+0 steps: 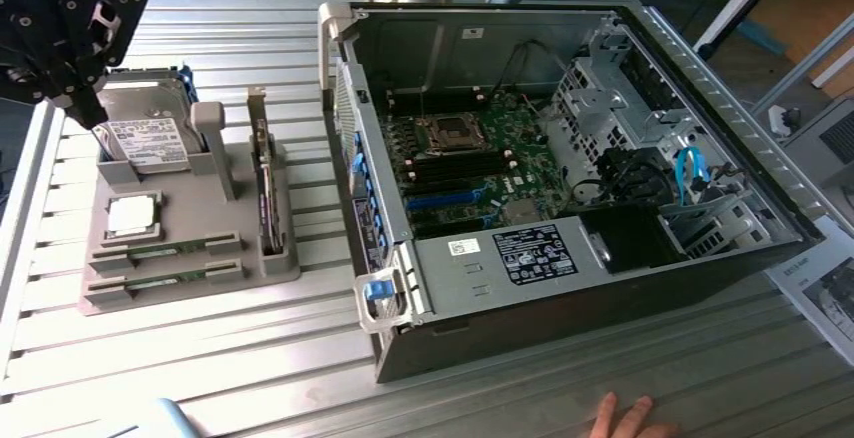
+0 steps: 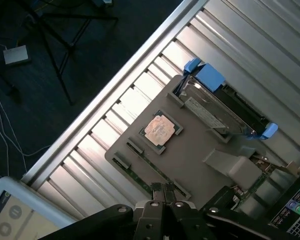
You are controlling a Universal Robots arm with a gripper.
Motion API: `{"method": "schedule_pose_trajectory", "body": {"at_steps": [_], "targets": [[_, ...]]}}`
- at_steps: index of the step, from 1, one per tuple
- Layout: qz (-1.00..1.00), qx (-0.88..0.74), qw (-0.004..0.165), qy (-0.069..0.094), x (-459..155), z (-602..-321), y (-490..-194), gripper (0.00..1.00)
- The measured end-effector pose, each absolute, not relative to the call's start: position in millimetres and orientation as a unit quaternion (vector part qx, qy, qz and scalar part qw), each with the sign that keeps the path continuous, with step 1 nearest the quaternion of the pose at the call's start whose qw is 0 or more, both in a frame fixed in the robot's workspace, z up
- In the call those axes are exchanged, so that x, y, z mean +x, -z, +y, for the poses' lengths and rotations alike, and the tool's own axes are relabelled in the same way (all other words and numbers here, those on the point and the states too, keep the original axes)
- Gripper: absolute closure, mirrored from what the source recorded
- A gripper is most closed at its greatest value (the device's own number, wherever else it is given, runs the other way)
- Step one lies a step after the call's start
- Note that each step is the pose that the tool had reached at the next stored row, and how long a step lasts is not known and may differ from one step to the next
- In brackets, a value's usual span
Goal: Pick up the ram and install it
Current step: 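Pick up the ram and move it above insertion slot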
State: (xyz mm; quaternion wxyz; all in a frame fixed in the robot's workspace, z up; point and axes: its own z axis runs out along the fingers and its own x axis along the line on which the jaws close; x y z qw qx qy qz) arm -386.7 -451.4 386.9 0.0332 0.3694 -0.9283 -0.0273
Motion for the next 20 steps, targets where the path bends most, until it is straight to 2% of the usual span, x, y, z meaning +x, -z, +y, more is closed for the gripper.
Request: {"method": "schedule_pose_trajectory", "body": {"at_steps": [20], "targets": [[-0.861, 0.504, 0.056, 0.03, -386.7, -451.4, -386.8, 0.89]]}}
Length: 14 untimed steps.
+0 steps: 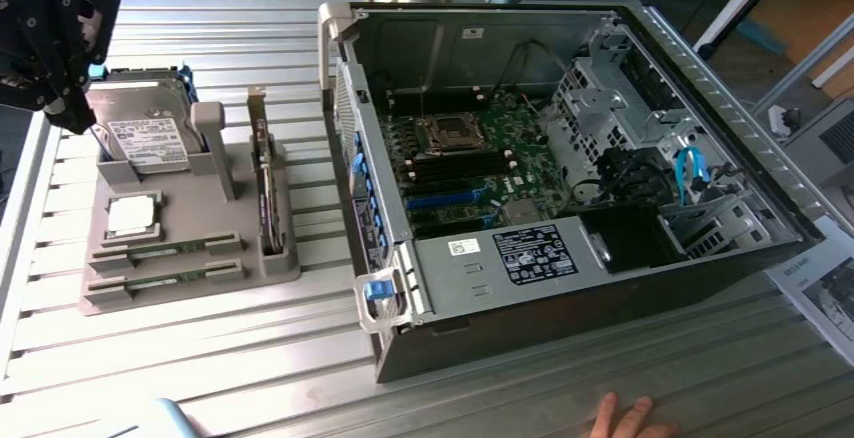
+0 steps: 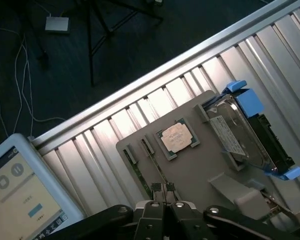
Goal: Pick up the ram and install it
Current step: 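Pick up the ram and move it above insertion slot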
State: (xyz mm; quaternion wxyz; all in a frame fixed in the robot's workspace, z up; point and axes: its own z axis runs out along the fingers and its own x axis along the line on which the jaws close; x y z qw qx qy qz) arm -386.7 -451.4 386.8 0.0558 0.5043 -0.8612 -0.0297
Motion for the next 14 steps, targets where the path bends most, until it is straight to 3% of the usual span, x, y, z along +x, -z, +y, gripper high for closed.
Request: {"method": "schedule_pose_trajectory", "body": {"at_steps": [14], "targets": [[-0.836, 0.544, 0.064, 0.031, -386.8, -451.4, -387.0, 0.89]]}}
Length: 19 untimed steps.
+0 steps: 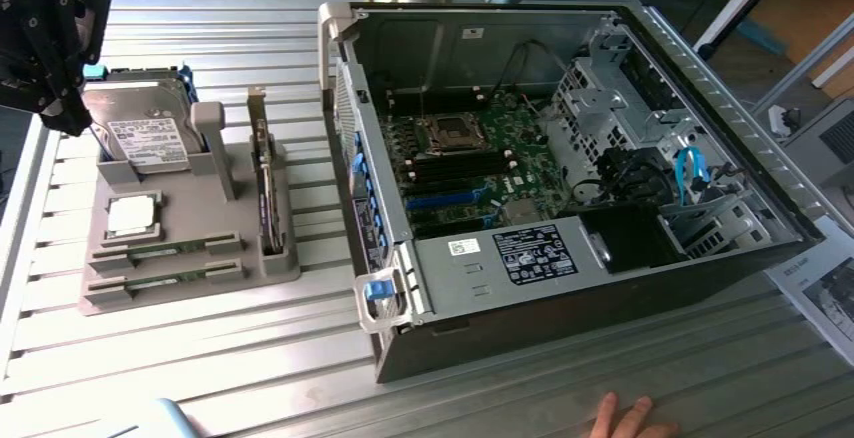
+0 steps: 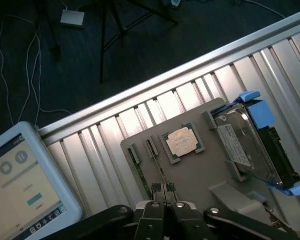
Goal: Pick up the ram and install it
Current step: 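Pick up the ram and move it above insertion slot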
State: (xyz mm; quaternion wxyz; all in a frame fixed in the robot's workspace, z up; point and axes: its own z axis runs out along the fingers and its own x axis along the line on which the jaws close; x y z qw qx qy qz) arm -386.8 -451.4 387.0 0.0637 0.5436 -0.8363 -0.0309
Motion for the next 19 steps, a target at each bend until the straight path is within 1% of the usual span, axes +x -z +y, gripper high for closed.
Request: {"method": "schedule_pose_trajectory", "body": {"at_steps": [6, 19], "targets": [[-0.833, 0.549, 0.064, 0.031, -386.8, -451.4, -386.8, 0.89], [-0.785, 0.615, 0.067, 0.026, -386.8, -451.5, -386.9, 0.89]]}}
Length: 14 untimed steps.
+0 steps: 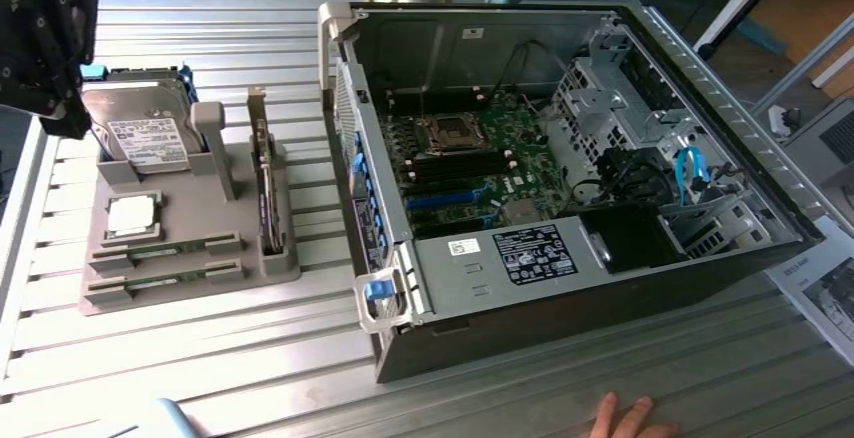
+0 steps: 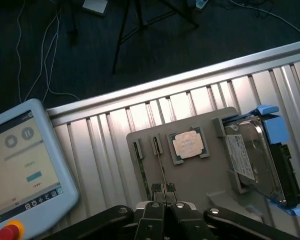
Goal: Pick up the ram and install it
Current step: 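Pick up the ram and move it above insertion slot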
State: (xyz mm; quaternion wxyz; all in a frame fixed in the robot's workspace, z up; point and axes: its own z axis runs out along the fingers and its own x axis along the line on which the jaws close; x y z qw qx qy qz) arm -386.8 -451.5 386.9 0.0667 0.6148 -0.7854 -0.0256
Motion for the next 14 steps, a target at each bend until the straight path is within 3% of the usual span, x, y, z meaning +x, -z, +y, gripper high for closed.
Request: {"method": "schedule_pose_trajectory", "body": {"at_steps": [14], "targets": [[-0.728, 0.682, 0.069, 0.02, -386.8, -451.5, -386.9, 0.89]]}}
